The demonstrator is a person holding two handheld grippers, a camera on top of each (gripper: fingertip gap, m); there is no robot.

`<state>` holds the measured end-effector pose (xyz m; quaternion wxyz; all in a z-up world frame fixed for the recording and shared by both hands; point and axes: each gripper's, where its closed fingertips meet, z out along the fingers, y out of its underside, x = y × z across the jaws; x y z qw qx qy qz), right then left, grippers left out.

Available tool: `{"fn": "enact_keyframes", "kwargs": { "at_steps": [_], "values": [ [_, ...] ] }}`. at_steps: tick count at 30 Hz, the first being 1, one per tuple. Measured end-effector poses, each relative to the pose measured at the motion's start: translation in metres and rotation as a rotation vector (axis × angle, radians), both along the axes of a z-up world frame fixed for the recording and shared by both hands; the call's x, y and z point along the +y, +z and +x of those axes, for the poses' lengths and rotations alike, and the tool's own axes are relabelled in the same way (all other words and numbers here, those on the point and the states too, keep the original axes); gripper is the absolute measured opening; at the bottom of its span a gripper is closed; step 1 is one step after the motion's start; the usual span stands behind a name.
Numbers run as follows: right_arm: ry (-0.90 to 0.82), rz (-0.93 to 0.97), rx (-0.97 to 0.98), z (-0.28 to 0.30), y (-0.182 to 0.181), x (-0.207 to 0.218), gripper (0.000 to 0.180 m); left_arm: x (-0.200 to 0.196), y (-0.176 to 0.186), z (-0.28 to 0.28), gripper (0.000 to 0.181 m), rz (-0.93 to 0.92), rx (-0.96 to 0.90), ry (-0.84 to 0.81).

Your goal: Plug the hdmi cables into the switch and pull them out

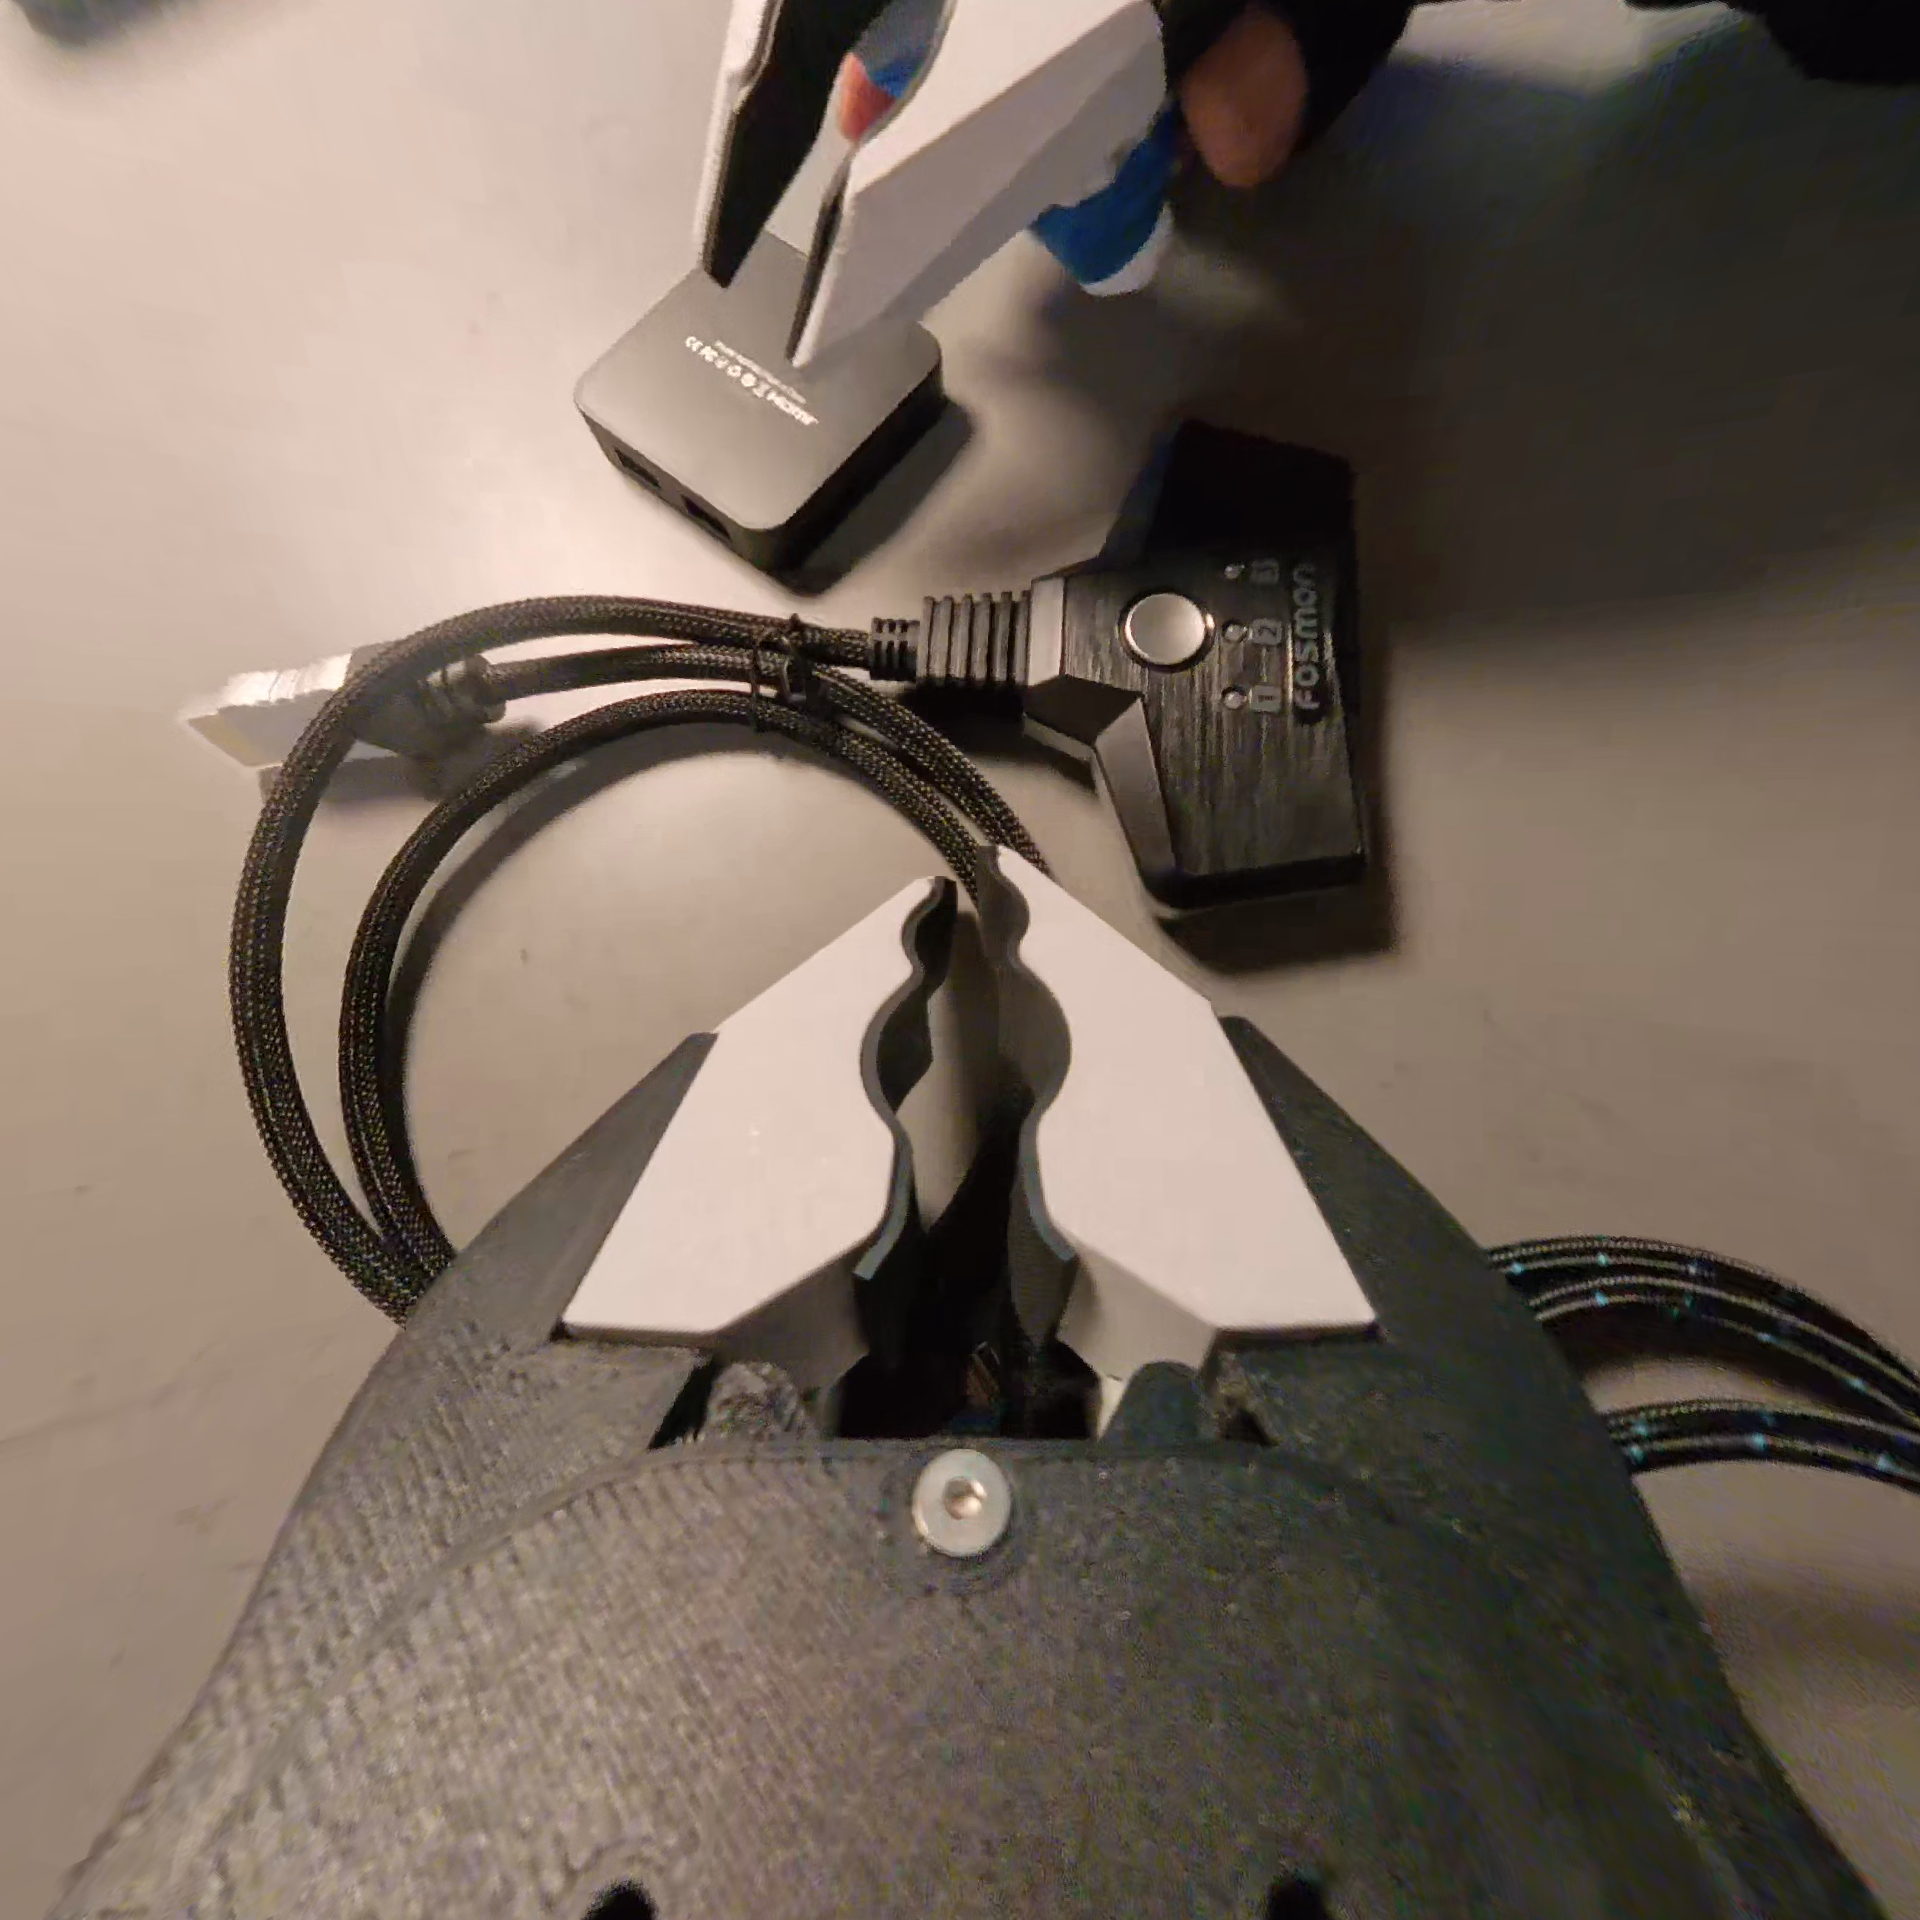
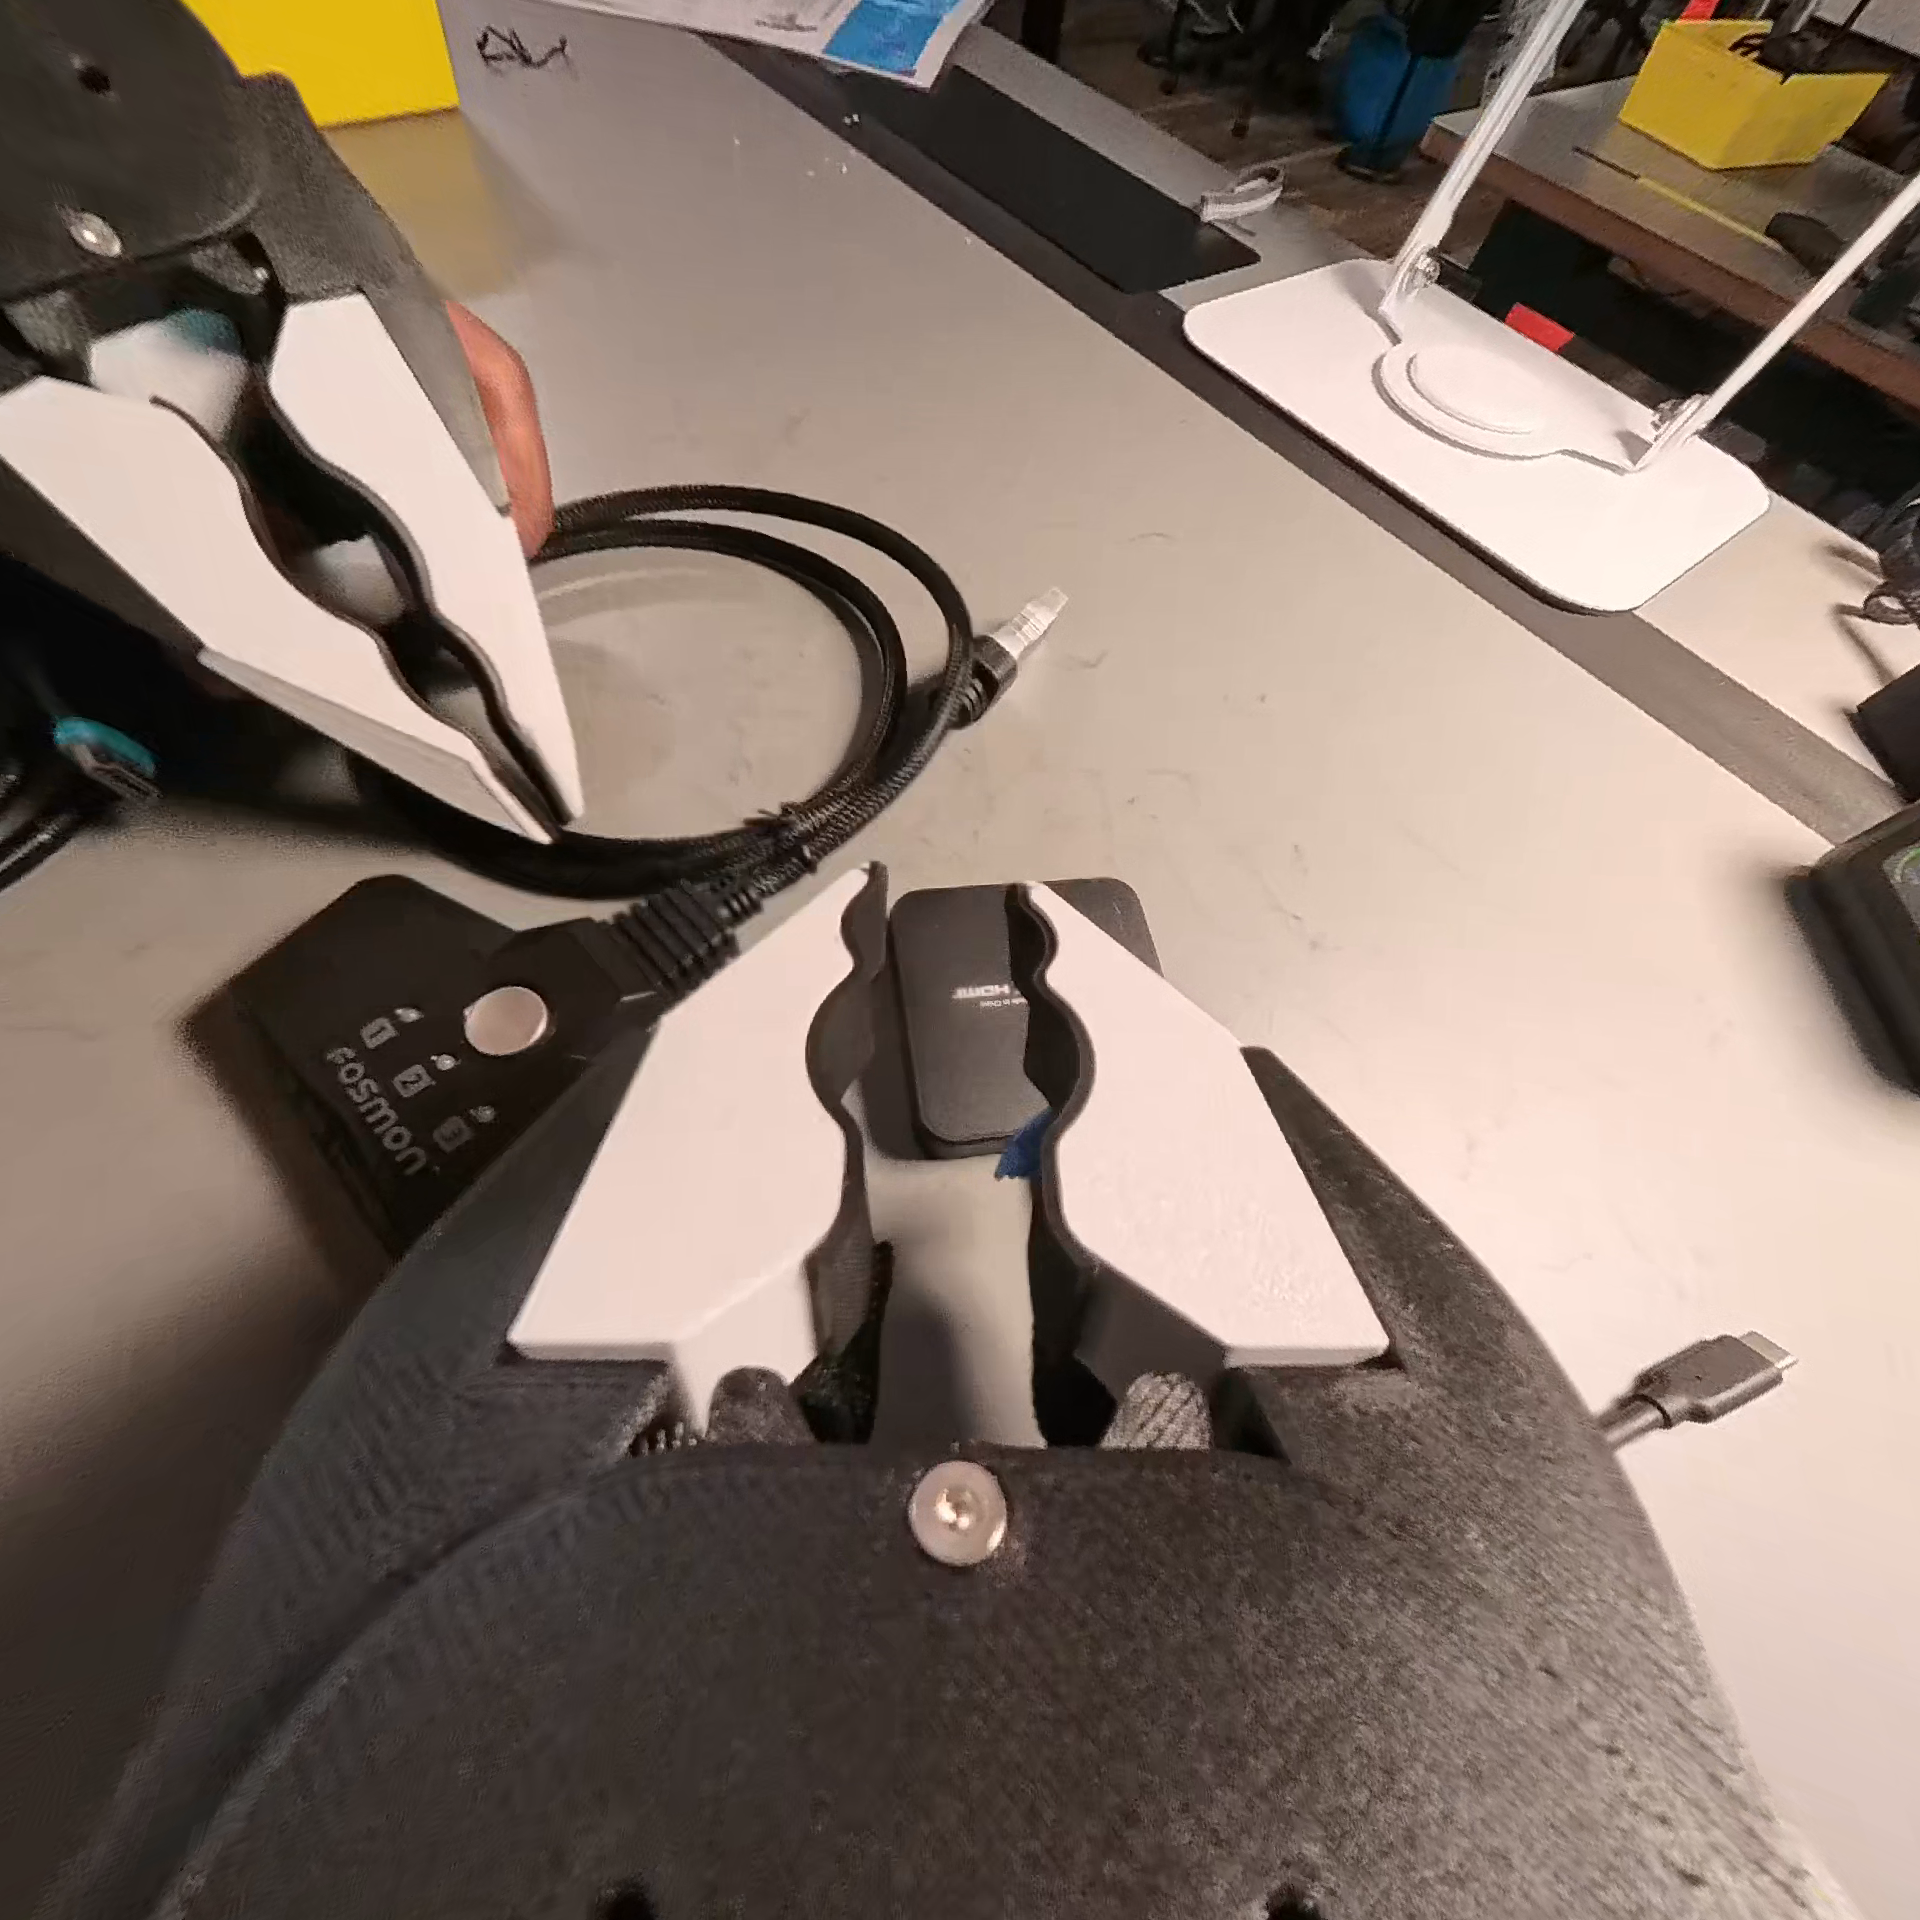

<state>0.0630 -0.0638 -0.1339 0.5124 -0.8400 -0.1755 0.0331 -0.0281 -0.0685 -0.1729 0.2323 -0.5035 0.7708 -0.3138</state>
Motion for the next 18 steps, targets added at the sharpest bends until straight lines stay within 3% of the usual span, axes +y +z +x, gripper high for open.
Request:
{"fn": "enact_keyframes", "kwargs": {
  "at_steps": [2, 6, 10, 13, 18],
  "values": [
    [-0.009, -0.007, -0.024, 0.005, 0.0, 0.0, 0.029, 0.008, 0.0, -0.003, 0.011, -0.015, -0.006, -0.008],
    [-0.028, -0.016, -0.05, 0.016, 0.003, -0.002, 0.036, 0.031, 0.005, -0.006, 0.041, -0.013, -0.017, 0.055],
    [-0.022, -0.001, 0.047, 0.015, 0.014, 0.001, 0.036, 0.03, 0.019, -0.004, 0.042, -0.019, -0.054, 0.082],
    [-0.033, 0.063, 0.162, 0.014, 0.034, 0.012, 0.004, 0.019, 0.014, -0.001, 0.046, -0.027, -0.026, 0.079],
    [-0.043, 0.095, 0.367, 0.013, 0.049, 0.03, 0.001, 0.013, -0.003, 0.003, 0.051, 0.039, 0.016, 0.094]
  ]
}}
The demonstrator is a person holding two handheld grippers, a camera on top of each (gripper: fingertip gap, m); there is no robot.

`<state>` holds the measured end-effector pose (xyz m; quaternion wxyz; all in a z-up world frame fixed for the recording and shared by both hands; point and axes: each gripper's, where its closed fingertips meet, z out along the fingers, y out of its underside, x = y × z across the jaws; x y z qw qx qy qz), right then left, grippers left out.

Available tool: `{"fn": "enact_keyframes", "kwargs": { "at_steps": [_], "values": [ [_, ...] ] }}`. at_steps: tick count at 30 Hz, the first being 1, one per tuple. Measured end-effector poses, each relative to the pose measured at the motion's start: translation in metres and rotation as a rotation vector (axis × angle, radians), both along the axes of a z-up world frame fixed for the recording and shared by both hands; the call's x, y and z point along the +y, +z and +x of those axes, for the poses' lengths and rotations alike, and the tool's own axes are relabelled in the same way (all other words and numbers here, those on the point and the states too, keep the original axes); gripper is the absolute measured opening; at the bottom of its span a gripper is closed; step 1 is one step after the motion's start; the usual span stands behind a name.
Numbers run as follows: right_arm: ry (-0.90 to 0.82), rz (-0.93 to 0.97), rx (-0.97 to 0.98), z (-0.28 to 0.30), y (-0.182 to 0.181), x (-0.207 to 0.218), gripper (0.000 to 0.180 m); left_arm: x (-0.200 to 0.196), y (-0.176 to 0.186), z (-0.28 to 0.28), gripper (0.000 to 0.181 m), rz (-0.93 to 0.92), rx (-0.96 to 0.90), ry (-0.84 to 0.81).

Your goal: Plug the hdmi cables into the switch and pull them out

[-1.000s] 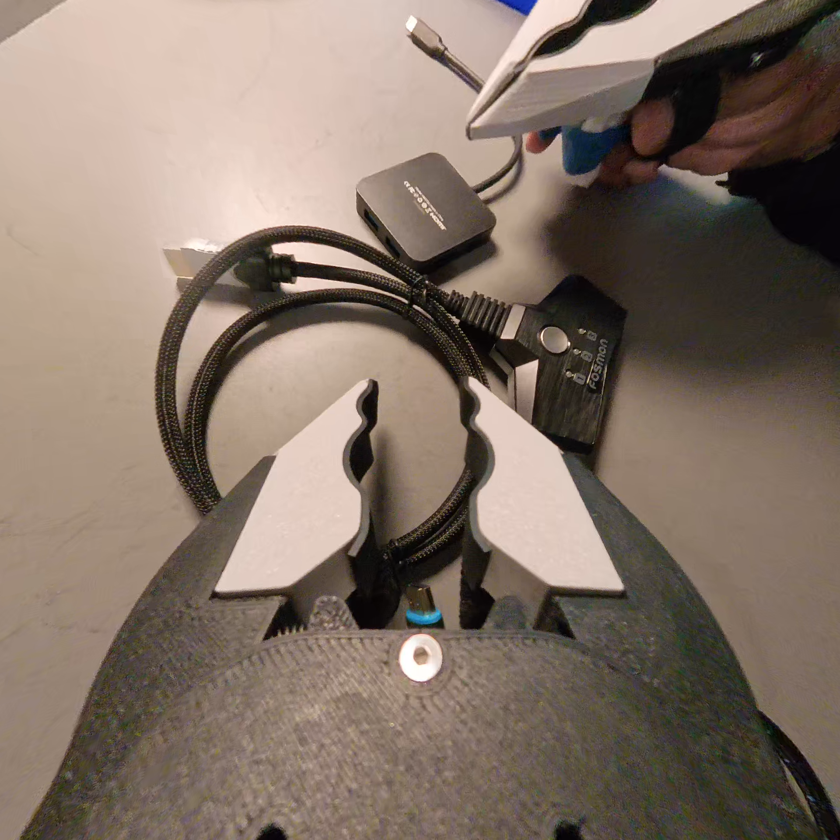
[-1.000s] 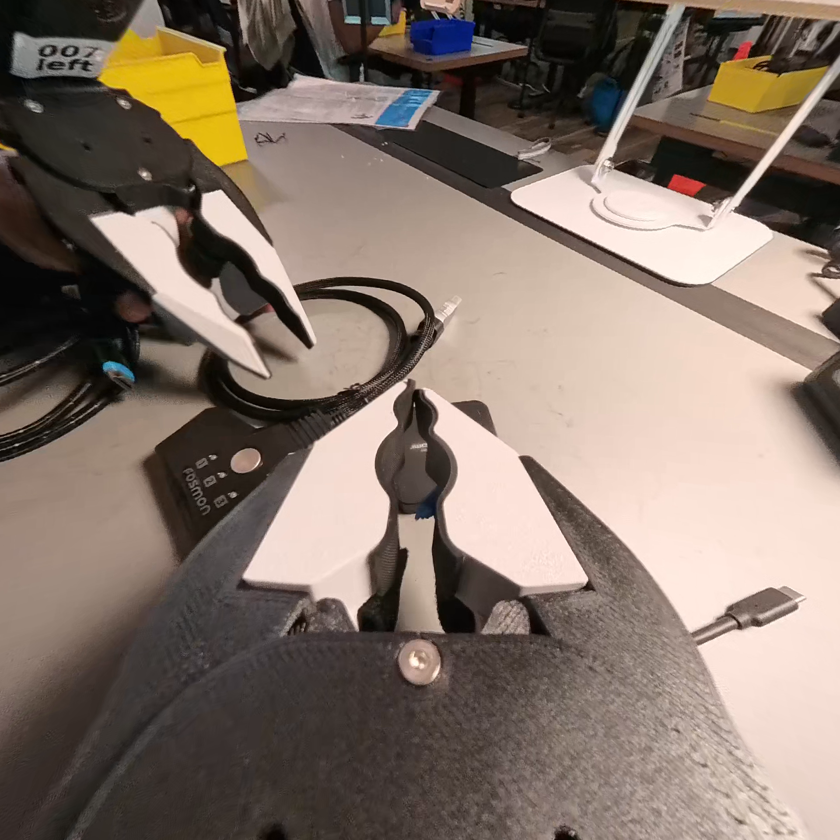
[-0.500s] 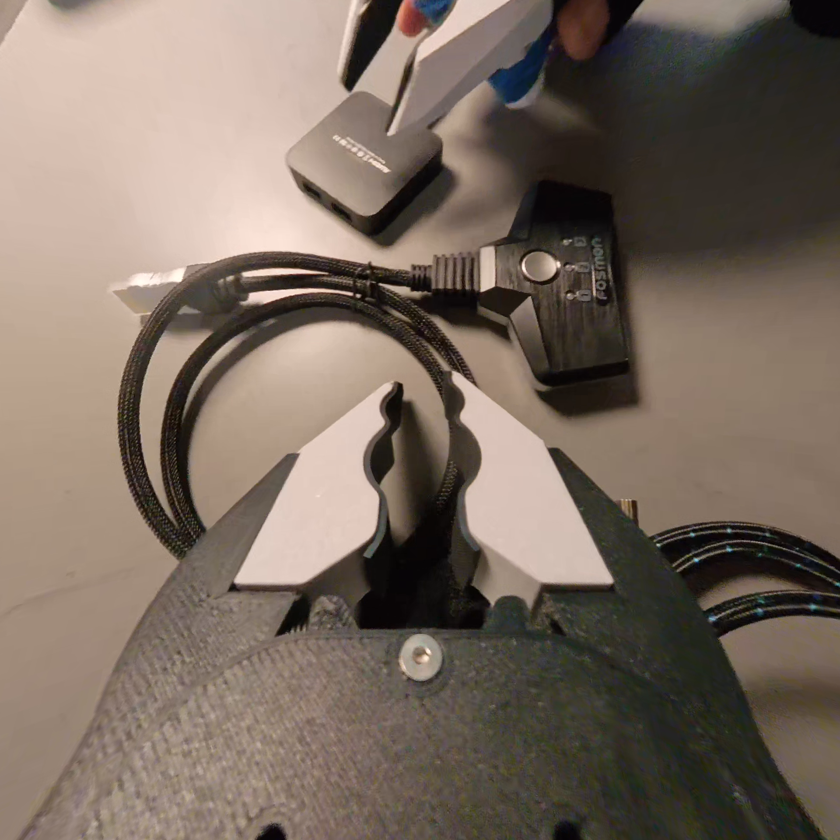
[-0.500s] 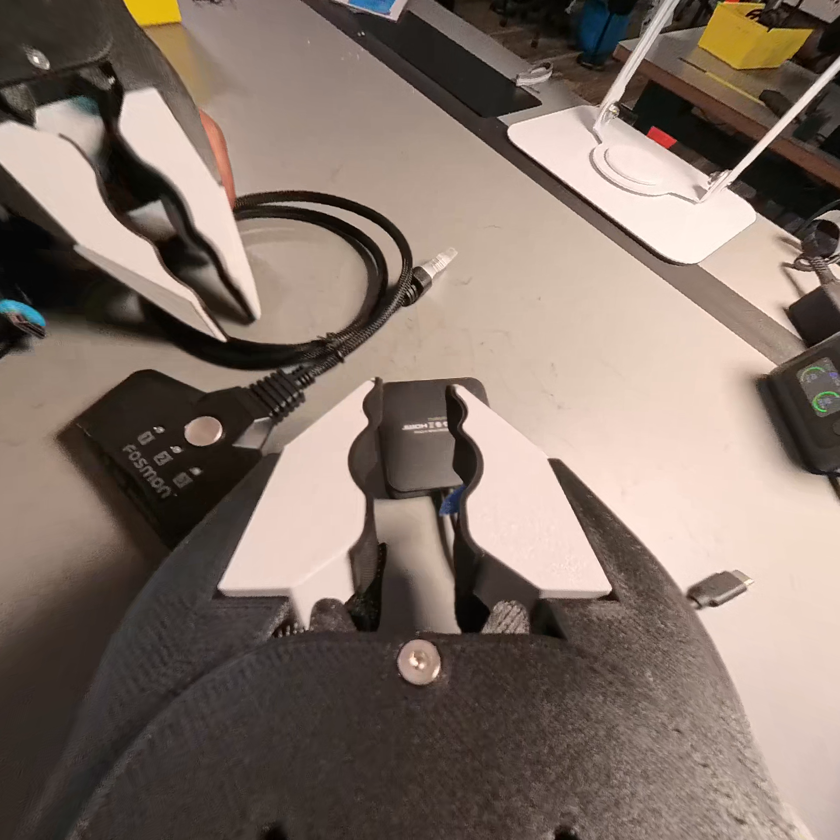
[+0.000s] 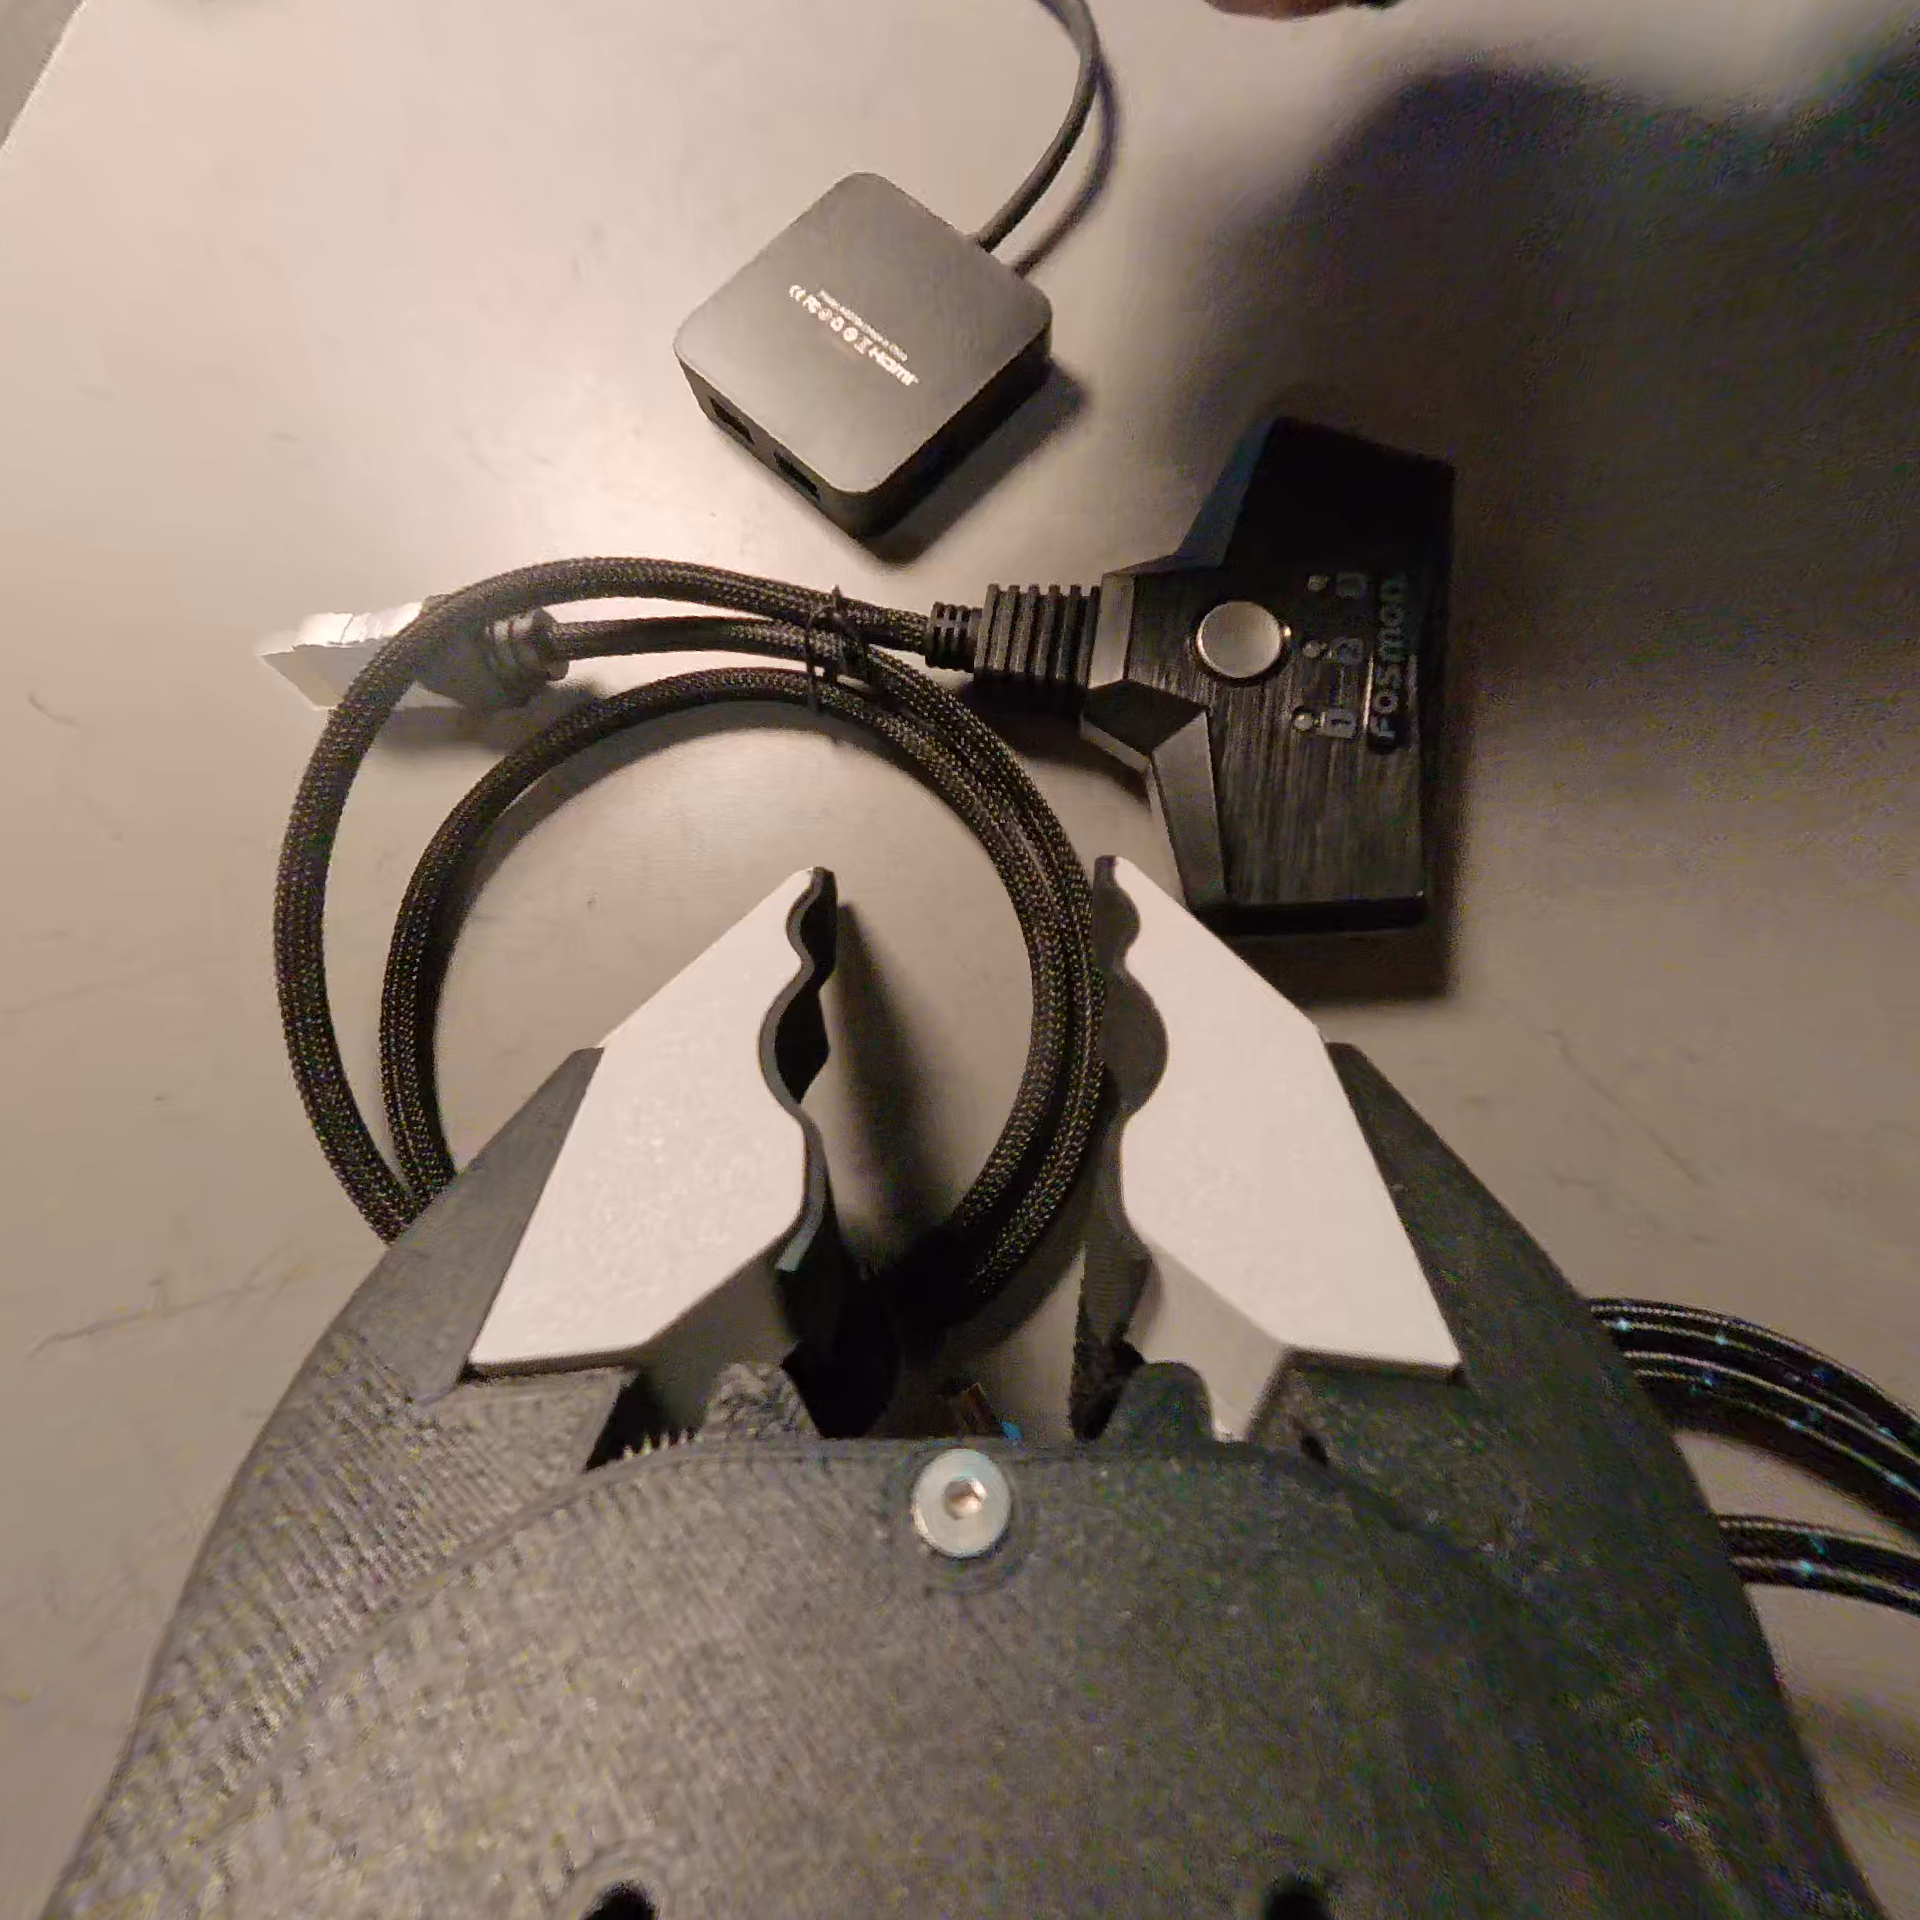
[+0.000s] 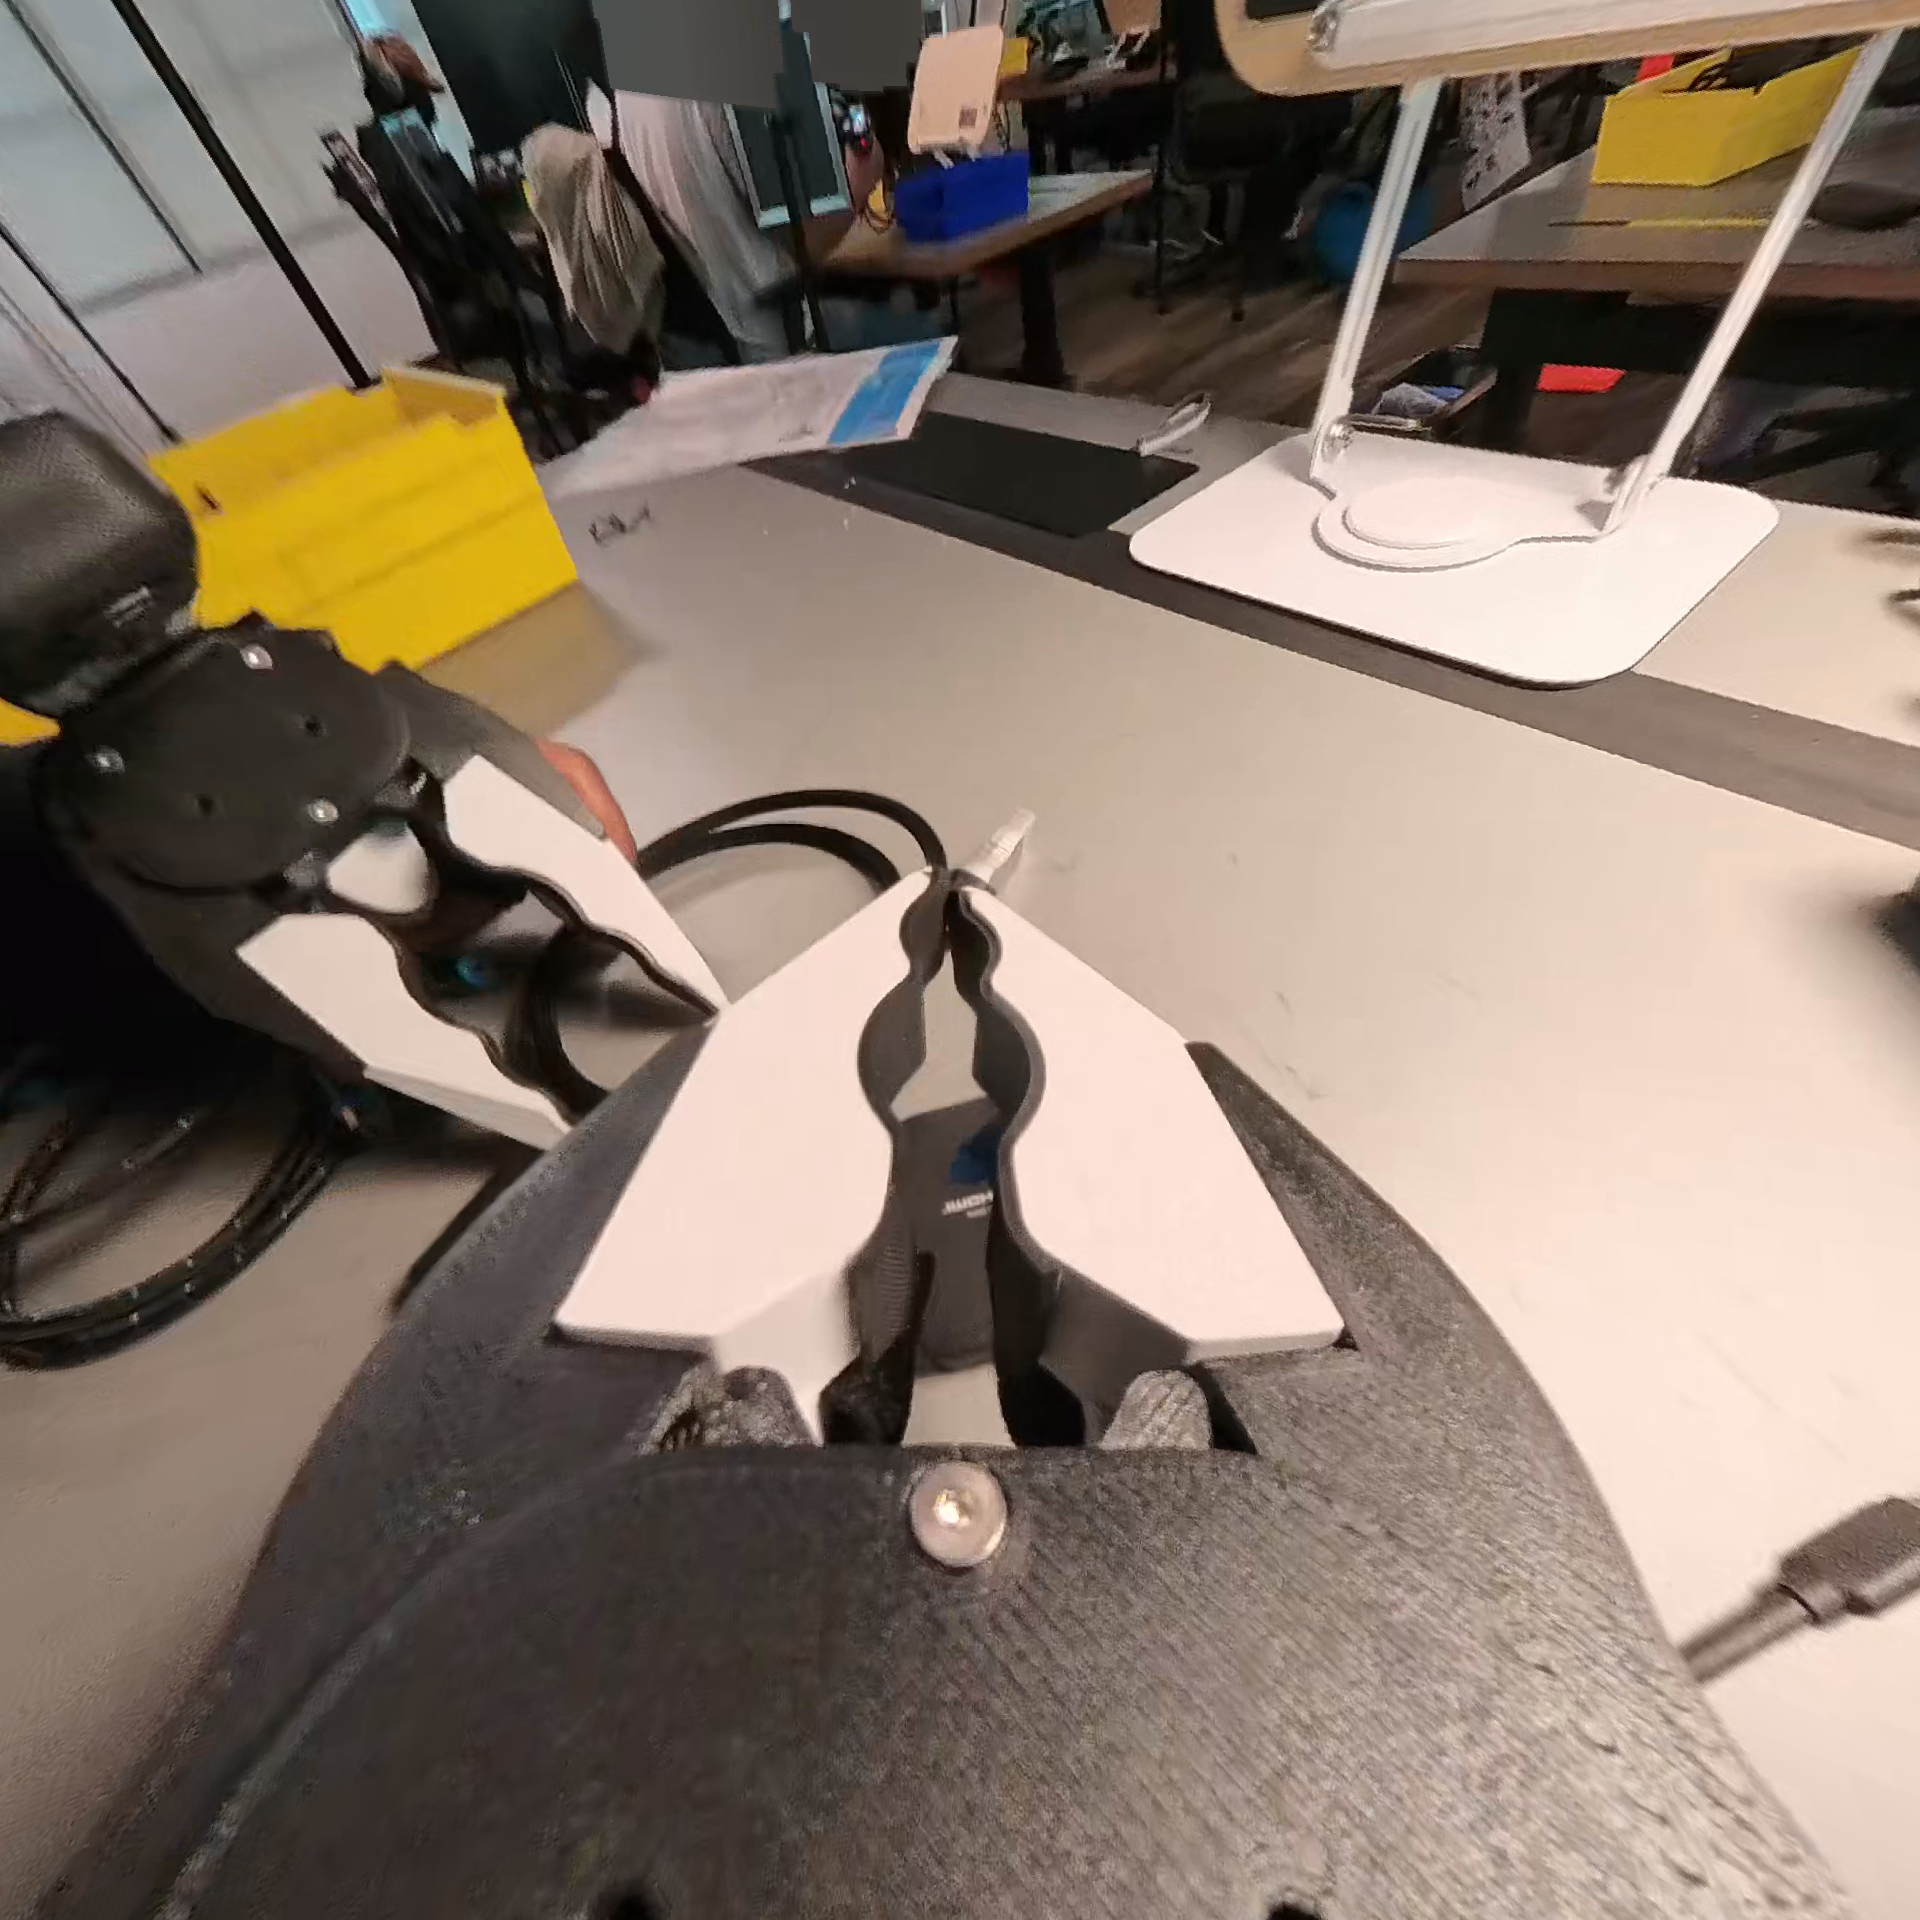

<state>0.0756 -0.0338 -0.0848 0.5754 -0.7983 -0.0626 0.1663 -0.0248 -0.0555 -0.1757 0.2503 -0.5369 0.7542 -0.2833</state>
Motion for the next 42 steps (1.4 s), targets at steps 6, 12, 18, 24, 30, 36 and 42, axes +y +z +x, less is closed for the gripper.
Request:
{"fn": "enact_keyframes", "kwargs": {
  "at_steps": [6, 12, 18, 24, 30, 36, 42],
  "values": [
    [-0.058, 0.018, 0.065, 0.01, -0.002, 0.011, 0.001, 0.002, -0.001, 0.002, 0.041, -0.036, -0.012, 0.031],
    [-0.066, -0.002, -0.037, 0.016, -0.008, 0.002, 0.001, 0.006, 0.0, -0.008, 0.015, 0.002, -0.009, -0.079],
    [-0.01, -0.045, -0.19, 0.009, -0.02, -0.008, 0.023, 0.015, 0.024, -0.015, 0.037, -0.071, -0.035, -0.036],
    [0.051, -0.153, -0.316, 0.004, -0.041, -0.014, 0.047, 0.01, 0.0, -0.017, 0.045, -0.052, 0.062, -0.031],
    [0.118, -0.35, -0.449, 0.014, -0.083, -0.03, 0.072, 0.013, -0.001, -0.015, 0.04, -0.035, 0.021, -0.058],
    [0.167, -0.347, -0.466, 0.016, -0.089, -0.032, 0.068, 0.018, 0.011, -0.017, 0.04, -0.098, -0.013, -0.049],
    [0.187, -0.318, -0.469, 0.019, -0.087, -0.033, 0.067, 0.044, 0.055, -0.012, 0.044, -0.202, -0.051, 0.057]
  ]
}}
